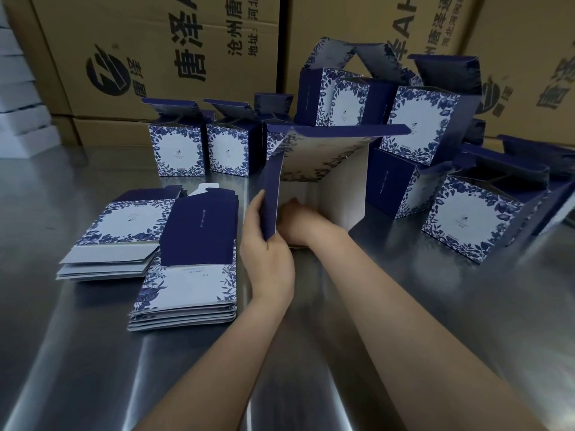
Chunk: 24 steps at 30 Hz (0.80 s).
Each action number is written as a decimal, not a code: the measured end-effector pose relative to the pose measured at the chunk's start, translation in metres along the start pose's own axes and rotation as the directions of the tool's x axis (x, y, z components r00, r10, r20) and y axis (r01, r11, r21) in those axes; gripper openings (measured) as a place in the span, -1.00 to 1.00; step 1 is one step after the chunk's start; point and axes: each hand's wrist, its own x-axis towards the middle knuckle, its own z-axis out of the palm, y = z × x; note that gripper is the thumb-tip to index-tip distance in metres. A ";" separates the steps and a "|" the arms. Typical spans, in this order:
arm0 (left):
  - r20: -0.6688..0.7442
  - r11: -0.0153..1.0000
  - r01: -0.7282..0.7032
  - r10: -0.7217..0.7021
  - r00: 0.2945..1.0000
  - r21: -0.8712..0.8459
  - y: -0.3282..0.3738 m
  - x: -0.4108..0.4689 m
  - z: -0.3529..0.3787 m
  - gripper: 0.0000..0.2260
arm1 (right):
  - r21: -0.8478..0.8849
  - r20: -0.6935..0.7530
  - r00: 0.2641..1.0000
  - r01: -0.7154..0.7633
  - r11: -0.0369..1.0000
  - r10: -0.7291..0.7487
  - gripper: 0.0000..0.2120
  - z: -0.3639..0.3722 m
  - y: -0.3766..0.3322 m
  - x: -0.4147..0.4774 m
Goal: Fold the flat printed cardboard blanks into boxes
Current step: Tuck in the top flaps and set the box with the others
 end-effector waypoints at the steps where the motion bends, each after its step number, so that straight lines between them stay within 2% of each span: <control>1: 0.003 1.000 0.002 -0.002 1.000 0.001 0.000 0.000 0.000 -0.50 | 0.007 0.038 0.999 -0.008 1.000 0.007 -0.55 0.000 0.000 0.002; 3: 0.004 1.000 0.012 -0.012 1.000 0.002 0.001 0.000 0.000 -0.48 | 0.069 0.041 0.998 -0.053 0.996 0.050 -0.52 0.000 0.000 0.003; 5: -0.005 1.000 0.023 -0.023 1.000 0.000 0.001 0.001 0.001 -0.49 | 0.099 -0.023 0.999 -0.026 0.995 0.029 -0.53 0.000 0.000 0.000; 8: -0.029 0.999 0.034 -0.034 0.999 -0.005 0.001 0.002 0.001 -0.52 | 0.042 -0.183 0.983 0.033 0.999 -0.024 -0.66 -0.001 -0.001 -0.003; 10: -0.038 0.999 0.033 -0.034 0.999 -0.010 0.002 0.001 0.001 -0.54 | 0.000 -0.262 0.965 0.022 1.000 -0.021 -0.70 -0.002 -0.001 -0.004; 12: -0.041 0.999 0.033 -0.033 0.999 -0.005 0.003 0.000 0.001 -0.52 | -0.008 -0.237 0.972 0.000 1.000 -0.002 -0.72 0.001 0.001 -0.004; 17: -0.012 0.999 0.033 -0.033 0.999 0.004 0.003 0.000 -0.001 -0.50 | -0.107 -0.065 0.997 0.032 0.994 -0.039 -0.63 0.004 0.002 0.001; 20: -0.016 0.999 0.038 -0.038 0.999 0.010 0.004 0.001 0.000 -0.49 | -0.125 -0.084 0.996 0.025 0.992 -0.036 -0.65 0.001 0.001 -0.002; 22: -0.024 0.999 0.046 -0.046 0.999 -0.003 0.004 0.001 0.000 -0.51 | -0.047 -0.174 0.985 -0.016 0.999 0.007 -0.72 -0.002 -0.002 -0.010; 24: -0.026 0.998 0.057 -0.057 0.998 -0.018 0.006 0.002 -0.001 -0.52 | 0.154 -0.283 0.955 -0.050 0.987 0.093 -0.74 -0.005 -0.005 -0.024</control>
